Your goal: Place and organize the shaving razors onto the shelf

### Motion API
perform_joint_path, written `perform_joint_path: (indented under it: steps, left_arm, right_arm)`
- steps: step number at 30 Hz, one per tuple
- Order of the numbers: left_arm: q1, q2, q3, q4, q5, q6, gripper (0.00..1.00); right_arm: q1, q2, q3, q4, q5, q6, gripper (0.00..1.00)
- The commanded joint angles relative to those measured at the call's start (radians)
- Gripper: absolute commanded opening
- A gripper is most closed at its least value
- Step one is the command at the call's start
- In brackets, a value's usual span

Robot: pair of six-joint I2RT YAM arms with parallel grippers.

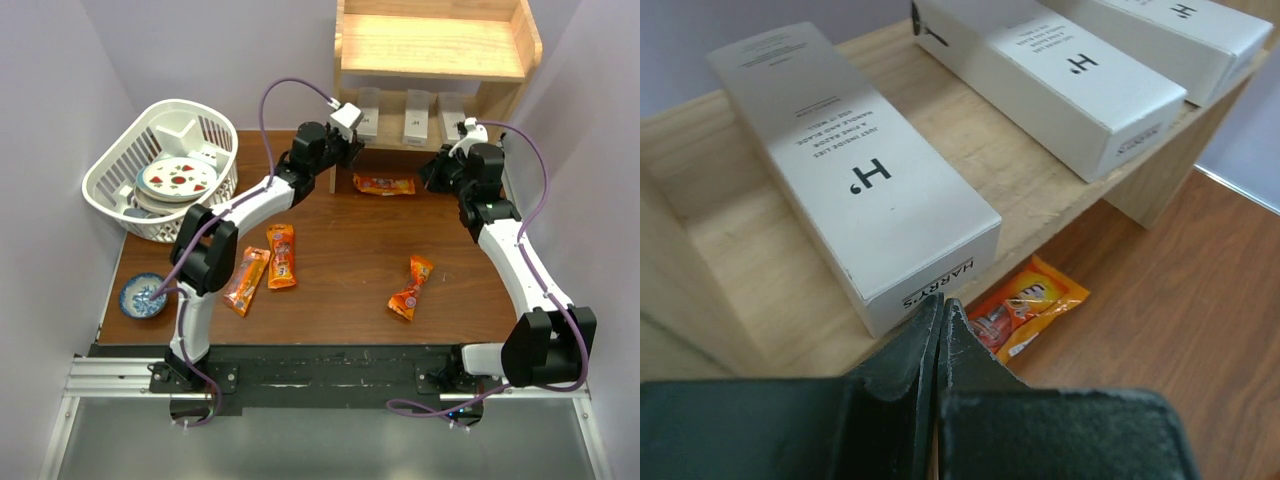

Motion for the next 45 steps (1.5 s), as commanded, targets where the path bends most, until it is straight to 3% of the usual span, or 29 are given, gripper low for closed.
perform_joint_path:
  steps: [1,12,15,16,17,18,19,20,22,24,27,30,33,34,36,40,45]
  left_arm:
    - [0.011,-0.029,0.029,0.016,-0.072,0.028,0.00]
    - [0.011,-0.242,-0.207,-0.022,0.115,0.041,0.05]
    - [0.013,-0.337,-0.274,-0.096,0.171,0.096,0.30]
    - [0.014,-0.363,-0.293,-0.140,0.178,0.116,0.51]
    - [0.013,-0.390,-0.313,-0.165,0.180,0.148,0.59]
    - [0.013,-0.437,-0.349,-0.191,0.178,0.165,0.64]
    - [0.014,-0.457,-0.366,-0.249,0.180,0.181,0.71]
    - [0.014,-0.474,-0.382,-0.283,0.188,0.220,0.73]
    - [0.020,-0.512,-0.419,-0.391,0.177,0.250,0.77]
    - [0.037,-0.538,-0.457,-0.442,0.142,0.255,0.78]
    - [0.077,-0.562,-0.521,-0.502,0.116,0.212,0.80]
    - [0.123,-0.571,-0.581,-0.515,0.088,0.147,0.80]
    - [0.163,-0.604,-0.639,-0.478,0.091,0.078,0.81]
    - [0.166,-0.615,-0.650,-0.454,0.103,0.074,0.80]
    - [0.168,-0.631,-0.660,-0.447,0.109,0.074,0.81]
    - [0.168,-0.629,-0.661,-0.427,0.108,0.026,0.82]
    - [0.169,-0.632,-0.663,-0.403,0.131,-0.008,0.82]
  right_arm:
    - [0.000,-0.013,-0.005,0.092,-0.090,-0.014,0.12]
    - [0.000,0.027,0.040,0.152,-0.097,0.004,0.10]
    - [-0.002,0.004,0.070,0.099,-0.068,-0.104,0.13]
    - [-0.002,-0.015,0.077,0.026,-0.024,-0.138,0.26]
    - [-0.002,-0.027,0.090,-0.015,0.028,-0.166,0.35]
    - [-0.002,-0.036,0.096,-0.061,0.109,-0.181,0.46]
    - [-0.008,-0.054,0.100,-0.159,0.186,-0.177,0.68]
    - [-0.015,-0.062,0.100,-0.210,0.330,-0.160,0.75]
    - [-0.061,-0.062,0.101,-0.384,0.395,-0.102,0.84]
    - [-0.113,-0.068,0.086,-0.489,0.425,-0.036,0.88]
    - [-0.224,-0.122,0.002,-0.565,0.326,0.007,0.88]
    - [-0.278,-0.174,-0.052,-0.525,0.209,-0.043,0.86]
    - [-0.276,-0.252,-0.094,-0.358,0.059,-0.114,0.85]
    - [-0.261,-0.268,-0.106,-0.253,0.013,-0.112,0.86]
    - [-0.214,-0.256,-0.086,-0.195,0.003,-0.143,0.87]
    - [0.002,-0.202,-0.022,-0.056,0.079,-0.194,0.95]
    - [0.078,-0.013,0.135,-0.026,0.204,-0.169,0.96]
